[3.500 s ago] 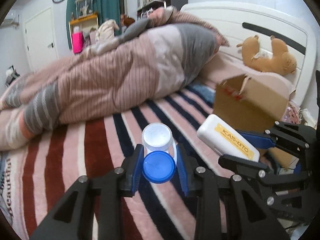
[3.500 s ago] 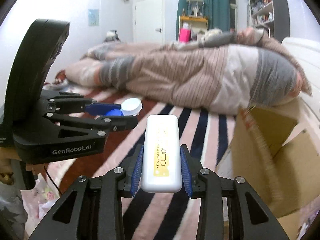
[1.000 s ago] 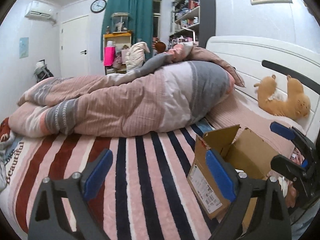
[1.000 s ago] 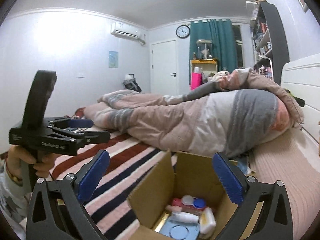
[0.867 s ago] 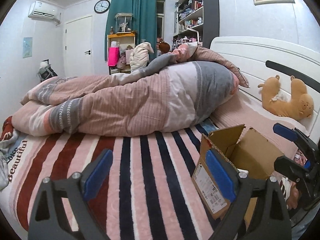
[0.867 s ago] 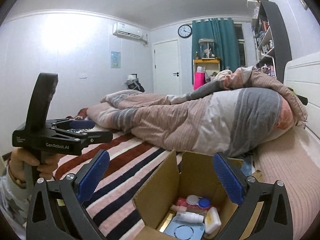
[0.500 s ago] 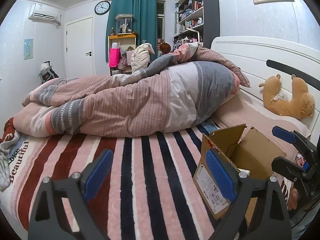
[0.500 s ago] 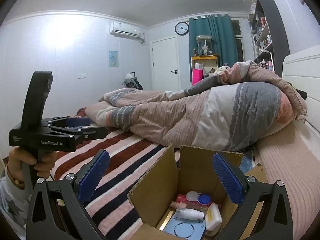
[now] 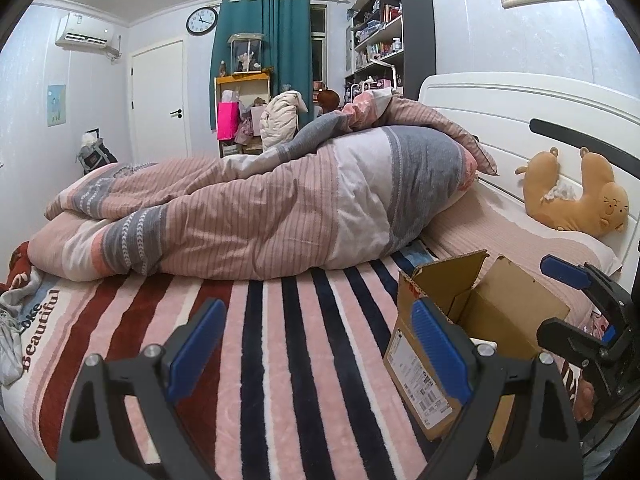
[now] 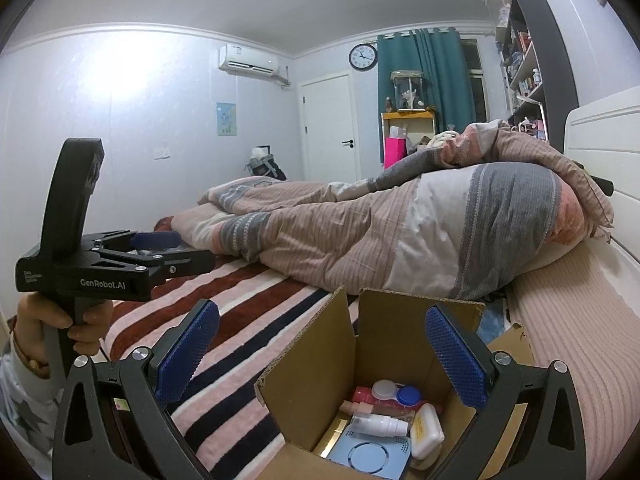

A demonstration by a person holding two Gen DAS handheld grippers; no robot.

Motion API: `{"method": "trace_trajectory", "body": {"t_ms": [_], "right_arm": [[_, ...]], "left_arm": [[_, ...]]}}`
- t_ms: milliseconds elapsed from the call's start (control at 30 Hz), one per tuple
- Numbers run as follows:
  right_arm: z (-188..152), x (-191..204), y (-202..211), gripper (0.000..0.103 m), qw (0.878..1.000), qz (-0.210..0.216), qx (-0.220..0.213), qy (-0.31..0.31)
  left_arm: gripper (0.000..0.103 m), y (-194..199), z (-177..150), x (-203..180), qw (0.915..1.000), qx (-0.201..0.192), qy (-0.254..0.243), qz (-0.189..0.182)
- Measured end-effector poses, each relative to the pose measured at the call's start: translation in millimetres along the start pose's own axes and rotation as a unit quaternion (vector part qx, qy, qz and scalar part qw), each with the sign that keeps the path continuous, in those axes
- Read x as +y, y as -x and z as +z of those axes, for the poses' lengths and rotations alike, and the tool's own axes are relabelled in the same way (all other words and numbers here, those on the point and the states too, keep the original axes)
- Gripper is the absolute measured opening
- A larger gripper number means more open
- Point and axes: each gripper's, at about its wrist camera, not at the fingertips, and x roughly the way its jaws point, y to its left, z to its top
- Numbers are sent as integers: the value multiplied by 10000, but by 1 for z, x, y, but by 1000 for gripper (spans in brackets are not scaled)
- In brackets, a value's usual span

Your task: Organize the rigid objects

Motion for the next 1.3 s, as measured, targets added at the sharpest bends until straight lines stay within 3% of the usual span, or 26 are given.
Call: {"method": "trace_trajectory", "body": {"t_ms": [1300], "right_arm": [[1,1,0,103,10000,44,-6,-6]], "left_arm": [[93,7,4,2,9999,-95,-40,66]]}}
